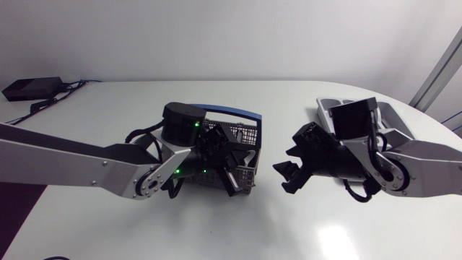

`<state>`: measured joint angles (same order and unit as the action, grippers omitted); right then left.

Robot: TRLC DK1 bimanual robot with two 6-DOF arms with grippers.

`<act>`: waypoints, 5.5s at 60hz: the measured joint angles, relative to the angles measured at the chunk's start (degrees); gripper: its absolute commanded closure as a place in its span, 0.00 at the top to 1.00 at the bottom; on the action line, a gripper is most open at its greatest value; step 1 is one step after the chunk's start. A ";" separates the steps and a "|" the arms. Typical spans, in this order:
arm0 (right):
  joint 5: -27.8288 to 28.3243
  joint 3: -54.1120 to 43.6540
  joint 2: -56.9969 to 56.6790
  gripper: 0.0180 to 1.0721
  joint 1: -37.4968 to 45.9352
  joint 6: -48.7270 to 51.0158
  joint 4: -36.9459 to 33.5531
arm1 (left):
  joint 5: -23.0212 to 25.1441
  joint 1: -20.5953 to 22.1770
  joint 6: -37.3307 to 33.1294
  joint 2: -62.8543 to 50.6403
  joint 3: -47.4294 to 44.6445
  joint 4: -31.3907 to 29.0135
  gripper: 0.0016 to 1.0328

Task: Unload the cutlery basket into the drawer organizer.

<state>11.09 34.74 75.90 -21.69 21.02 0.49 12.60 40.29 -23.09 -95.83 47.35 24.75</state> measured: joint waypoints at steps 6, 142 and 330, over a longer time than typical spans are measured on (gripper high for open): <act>-0.44 0.00 0.15 0.68 -0.13 0.02 0.00 | -1.25 0.24 -0.17 1.51 -1.88 1.53 0.06; -2.05 1.51 -13.20 0.71 -5.14 -4.31 -10.43 | -3.72 5.31 -23.47 9.33 14.95 -43.56 0.39; -23.43 -1.33 -14.38 0.49 -22.84 0.55 8.15 | -11.41 4.79 20.59 14.23 19.26 -35.80 0.03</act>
<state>-12.34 33.41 61.52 -44.53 21.56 8.64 1.19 45.08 -2.50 -81.60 66.61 -11.05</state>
